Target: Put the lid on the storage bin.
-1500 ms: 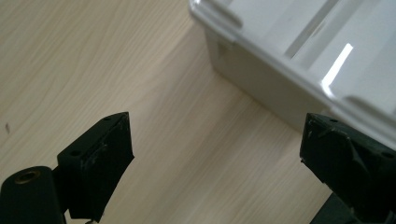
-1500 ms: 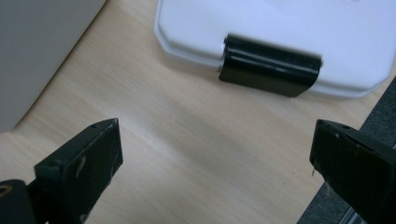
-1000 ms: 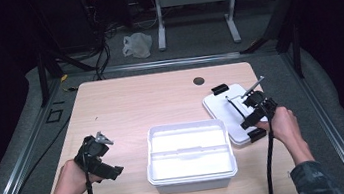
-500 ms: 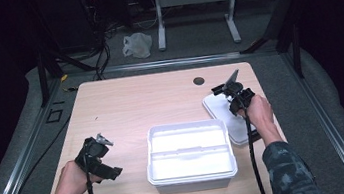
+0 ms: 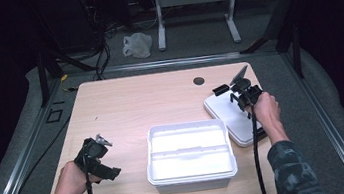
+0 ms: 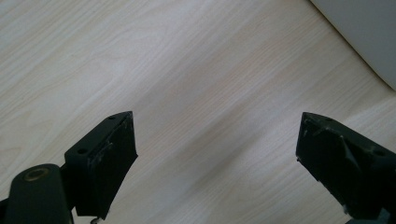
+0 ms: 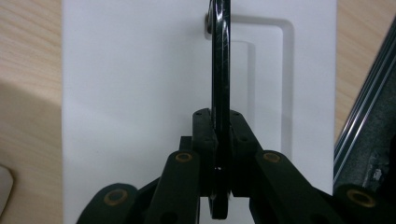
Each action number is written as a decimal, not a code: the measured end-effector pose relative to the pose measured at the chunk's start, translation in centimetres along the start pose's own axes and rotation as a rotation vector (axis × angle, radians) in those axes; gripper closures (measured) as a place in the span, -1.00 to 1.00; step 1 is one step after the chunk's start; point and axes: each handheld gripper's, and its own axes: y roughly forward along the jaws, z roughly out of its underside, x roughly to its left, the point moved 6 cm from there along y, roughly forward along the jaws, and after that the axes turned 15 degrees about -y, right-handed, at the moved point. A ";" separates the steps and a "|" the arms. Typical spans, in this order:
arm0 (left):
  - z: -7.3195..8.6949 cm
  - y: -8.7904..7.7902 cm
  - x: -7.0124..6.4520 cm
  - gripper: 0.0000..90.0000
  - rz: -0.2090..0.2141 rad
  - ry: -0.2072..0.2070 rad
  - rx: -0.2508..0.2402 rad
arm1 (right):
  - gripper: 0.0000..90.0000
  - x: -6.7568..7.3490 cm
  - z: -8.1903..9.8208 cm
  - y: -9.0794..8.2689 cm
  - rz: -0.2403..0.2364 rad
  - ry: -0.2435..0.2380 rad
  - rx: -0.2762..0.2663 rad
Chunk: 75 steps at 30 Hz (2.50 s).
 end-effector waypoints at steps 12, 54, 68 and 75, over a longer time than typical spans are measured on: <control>0.9 1.8 1.9 -1.00 -0.021 -0.046 0.057 | 0.89 -0.6 2.1 -10.3 -0.022 -0.165 -0.180; 1.8 3.5 2.6 -1.00 -0.019 -0.034 0.122 | 0.64 21.1 -1.5 -14.1 -0.280 -1.035 -0.312; 1.8 3.4 2.7 -1.00 -0.027 -0.030 0.119 | -0.89 15.6 3.6 -17.3 -0.256 -0.724 -0.446; 1.9 3.5 2.9 -1.00 -0.027 -0.036 0.118 | -1.00 11.2 9.8 -14.1 -0.209 -0.519 -0.401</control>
